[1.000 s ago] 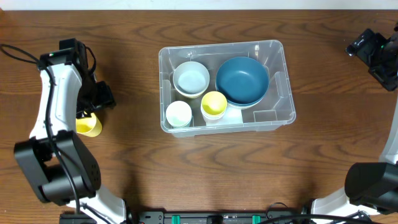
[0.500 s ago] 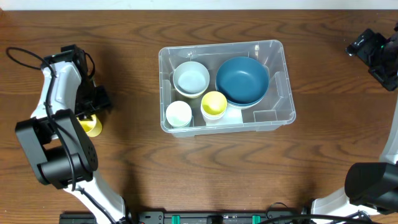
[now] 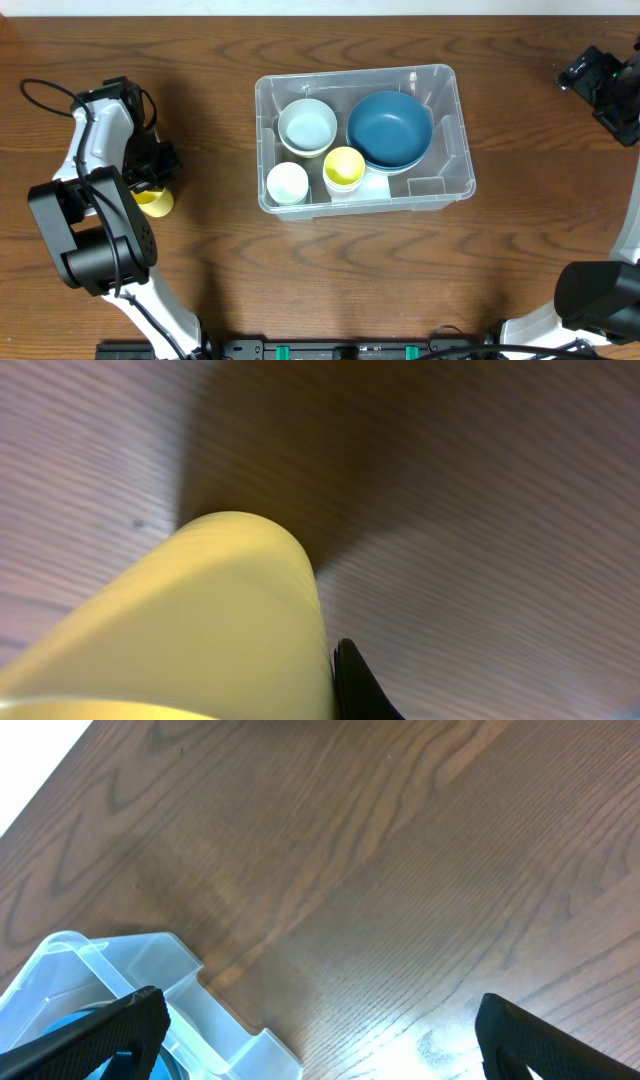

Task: Pack container
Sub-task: 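Grasp the yellow cup on the table with the left gripper and lift, then carry the yellow cup with the left gripper over the white cup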

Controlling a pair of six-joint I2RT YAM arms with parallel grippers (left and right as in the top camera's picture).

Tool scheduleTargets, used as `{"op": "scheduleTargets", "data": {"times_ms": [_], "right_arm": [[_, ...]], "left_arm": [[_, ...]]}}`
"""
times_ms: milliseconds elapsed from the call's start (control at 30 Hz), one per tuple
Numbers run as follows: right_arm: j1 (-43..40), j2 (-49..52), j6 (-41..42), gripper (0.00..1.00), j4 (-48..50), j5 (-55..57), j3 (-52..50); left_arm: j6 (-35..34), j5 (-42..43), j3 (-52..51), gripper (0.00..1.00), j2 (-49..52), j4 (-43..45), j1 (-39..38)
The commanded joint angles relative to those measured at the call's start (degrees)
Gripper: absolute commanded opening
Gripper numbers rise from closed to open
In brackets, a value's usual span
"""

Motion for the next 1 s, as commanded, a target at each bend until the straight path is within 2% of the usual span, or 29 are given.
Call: {"op": "scheduleTargets", "data": {"times_ms": [0,100,367,633,967], "right_arm": [[-0.22,-0.98,0.48,0.99,-0.09,0.31,0.66],[-0.22,-0.98,0.48,0.99,-0.09,0.31,0.66],[-0.22,-0.98,0.48,0.99,-0.09,0.31,0.66],[-0.22,-0.98,0.48,0.99,-0.09,0.31,0.66],[-0.22,-0.98,0.48,0.99,-0.09,0.31,0.66]], "left_arm": [[3.45,8.44,0.26,0.06,-2.6,-0.35,-1.25],[5.73,11.37,0.98,0.06,-5.88,-1.75,-3.61],[8.98,11.21,2.54,0.06,-19.52,-6.08,-15.15],[8.92,2.05,2.51,0.06,-33.46,-5.4,-27.78],[8.96,2.05,2.27,0.06,-33.73,-5.03,-38.93]]}}
